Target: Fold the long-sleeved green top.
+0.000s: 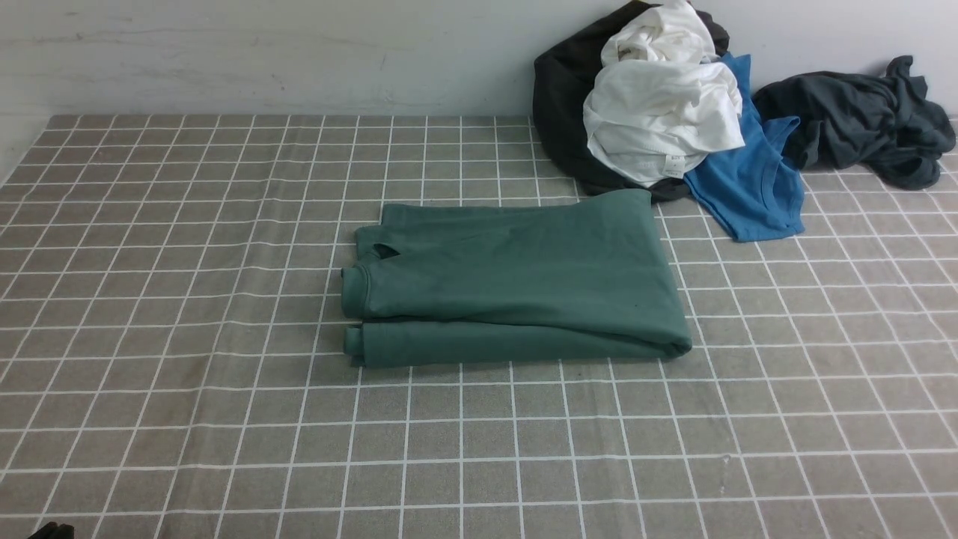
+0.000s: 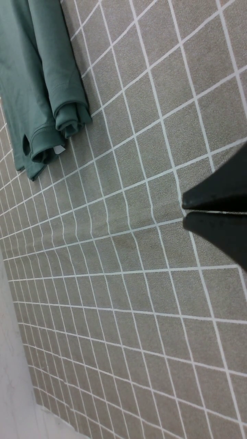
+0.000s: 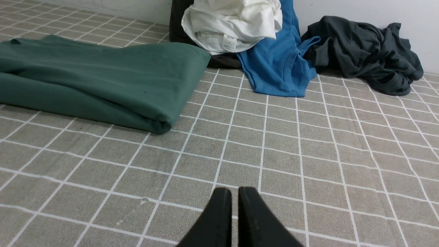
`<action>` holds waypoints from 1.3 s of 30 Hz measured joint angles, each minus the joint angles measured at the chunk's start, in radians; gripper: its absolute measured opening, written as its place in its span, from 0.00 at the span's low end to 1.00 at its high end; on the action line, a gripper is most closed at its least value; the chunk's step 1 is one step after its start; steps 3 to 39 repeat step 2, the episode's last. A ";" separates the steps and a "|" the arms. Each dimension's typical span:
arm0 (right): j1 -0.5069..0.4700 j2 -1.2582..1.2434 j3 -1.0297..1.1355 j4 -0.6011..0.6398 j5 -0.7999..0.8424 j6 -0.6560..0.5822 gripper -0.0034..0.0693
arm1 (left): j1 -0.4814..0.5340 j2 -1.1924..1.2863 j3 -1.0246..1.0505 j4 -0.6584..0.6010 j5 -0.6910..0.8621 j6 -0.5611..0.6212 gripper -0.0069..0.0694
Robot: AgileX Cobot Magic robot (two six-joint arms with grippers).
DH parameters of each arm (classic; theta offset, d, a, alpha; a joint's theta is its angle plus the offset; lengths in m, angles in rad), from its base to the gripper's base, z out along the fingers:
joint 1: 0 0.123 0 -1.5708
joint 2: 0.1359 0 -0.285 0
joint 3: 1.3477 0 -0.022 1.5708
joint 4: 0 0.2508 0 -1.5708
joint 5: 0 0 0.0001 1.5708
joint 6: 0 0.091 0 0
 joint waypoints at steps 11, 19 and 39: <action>0.000 0.000 0.000 0.000 0.000 0.000 0.09 | 0.000 0.000 0.000 0.000 0.000 0.000 0.08; 0.000 0.000 0.000 0.000 0.000 0.000 0.09 | 0.000 0.000 0.000 0.000 0.000 0.000 0.08; 0.000 0.000 0.000 0.000 0.000 0.000 0.09 | 0.000 0.000 0.000 0.000 0.000 0.000 0.08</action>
